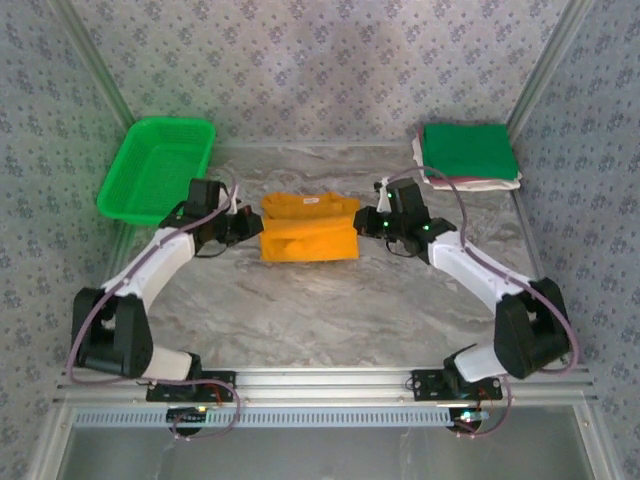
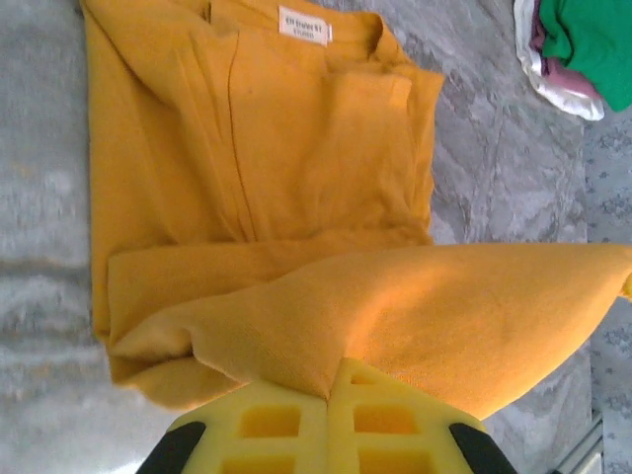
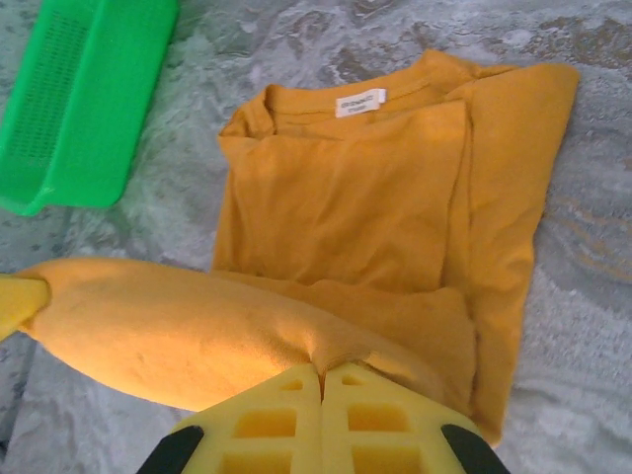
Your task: Fold and stack the t-shirts
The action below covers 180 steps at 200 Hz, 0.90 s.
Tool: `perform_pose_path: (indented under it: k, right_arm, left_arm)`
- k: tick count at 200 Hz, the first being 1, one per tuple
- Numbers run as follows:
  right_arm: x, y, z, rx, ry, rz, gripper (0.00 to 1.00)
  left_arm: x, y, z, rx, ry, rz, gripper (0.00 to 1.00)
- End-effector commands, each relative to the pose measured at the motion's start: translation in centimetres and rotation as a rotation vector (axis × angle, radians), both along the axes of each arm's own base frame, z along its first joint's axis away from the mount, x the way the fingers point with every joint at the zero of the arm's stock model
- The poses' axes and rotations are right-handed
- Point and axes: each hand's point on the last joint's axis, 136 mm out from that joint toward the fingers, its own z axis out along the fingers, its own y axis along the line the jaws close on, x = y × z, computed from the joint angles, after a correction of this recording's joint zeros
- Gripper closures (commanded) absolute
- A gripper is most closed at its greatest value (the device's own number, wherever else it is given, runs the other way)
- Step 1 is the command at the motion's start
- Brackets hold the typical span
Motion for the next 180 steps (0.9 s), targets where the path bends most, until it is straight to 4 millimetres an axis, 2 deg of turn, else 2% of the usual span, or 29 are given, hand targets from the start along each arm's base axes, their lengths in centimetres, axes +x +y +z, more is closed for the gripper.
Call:
perform_pose_path:
  k: [1, 53, 64, 67, 86, 92, 99, 109, 114, 125, 127, 134, 140, 146, 153, 162, 168, 180]
  right_arm:
    - [2.4, -0.2, 1.1, 0.009, -0.046, -0.008, 1.00]
    - [6.0, -0.1, 0.9, 0.022, -0.031, -0.024, 1.00]
    - [6.8, -0.1, -0.2, 0.018, -0.014, -0.030, 1.00]
    - [7.6, 0.0, 0.7, 0.027, -0.035, -0.033, 1.00]
    - [10.4, -0.4, 0.1, 0.020, -0.042, -0.062, 1.00]
    - [11.5, -0.6, -0.1, 0.022, -0.040, -0.073, 1.00]
    - [12.9, -0.6, -0.3, 0.030, -0.039, -0.076, 1.00]
    - [15.2, -0.9, -0.5, 0.037, -0.035, -0.098, 1.00]
    - [16.5, -1.3, -0.8, 0.040, -0.028, -0.116, 1.00]
    - [19.3, -1.9, -1.3, 0.040, -0.005, -0.146, 0.75]
    - [19.6, -2.1, -1.9, 0.036, 0.010, -0.153, 0.73]
    - [21.5, -2.5, -1.9, 0.047, 0.021, -0.169, 0.74]
    - [22.8, -2.8, -2.1, 0.051, 0.026, -0.183, 0.73]
    - [23.9, -3.1, -2.3, 0.053, 0.033, -0.193, 0.69]
    - [24.6, -3.0, -2.0, 0.069, 0.042, -0.178, 0.63]
    - [24.7, -2.3, -1.5, 0.094, 0.052, -0.137, 0.61]
    - [24.4, -2.2, -1.1, 0.096, 0.046, -0.125, 0.60]
    - [23.2, -2.4, -1.6, 0.060, 0.055, -0.122, 0.58]
  left_arm:
    - [2.0, -0.2, 0.9, 0.016, -0.053, -0.045, 1.00]
    - [5.8, 0.1, 1.5, 0.025, -0.097, -0.030, 1.00]
    - [7.0, 0.3, 1.1, 0.037, -0.094, -0.025, 1.00]
    - [7.4, 0.4, 1.0, 0.040, -0.096, -0.023, 1.00]
    - [10.3, 0.9, 0.1, 0.048, -0.092, -0.009, 1.00]
    - [11.3, 1.0, -0.1, 0.045, -0.092, -0.006, 0.95]
    - [12.7, 1.0, 0.0, 0.035, -0.105, -0.009, 0.84]
    - [14.8, 1.1, -0.4, 0.034, -0.115, -0.010, 0.78]
    - [16.1, 1.2, -0.3, 0.037, -0.122, -0.005, 0.71]
    - [18.7, 1.6, -0.5, 0.039, -0.118, 0.001, 0.54]
    - [19.2, 1.7, -0.3, 0.040, -0.124, 0.004, 0.51]
    - [20.8, 2.0, -0.4, 0.045, -0.128, 0.009, 0.44]
    - [22.1, 2.2, -0.3, 0.050, -0.135, 0.012, 0.41]
    - [23.3, 2.7, 0.2, 0.059, -0.140, 0.026, 0.41]
    - [23.9, 3.2, 0.4, 0.064, -0.124, 0.042, 0.41]
    - [24.1, 3.3, 1.5, 0.065, -0.128, 0.042, 0.41]
    - [23.8, 3.2, 2.1, 0.072, -0.140, 0.041, 0.41]
    - [22.4, 2.4, 3.0, 0.099, -0.168, 0.037, 0.41]
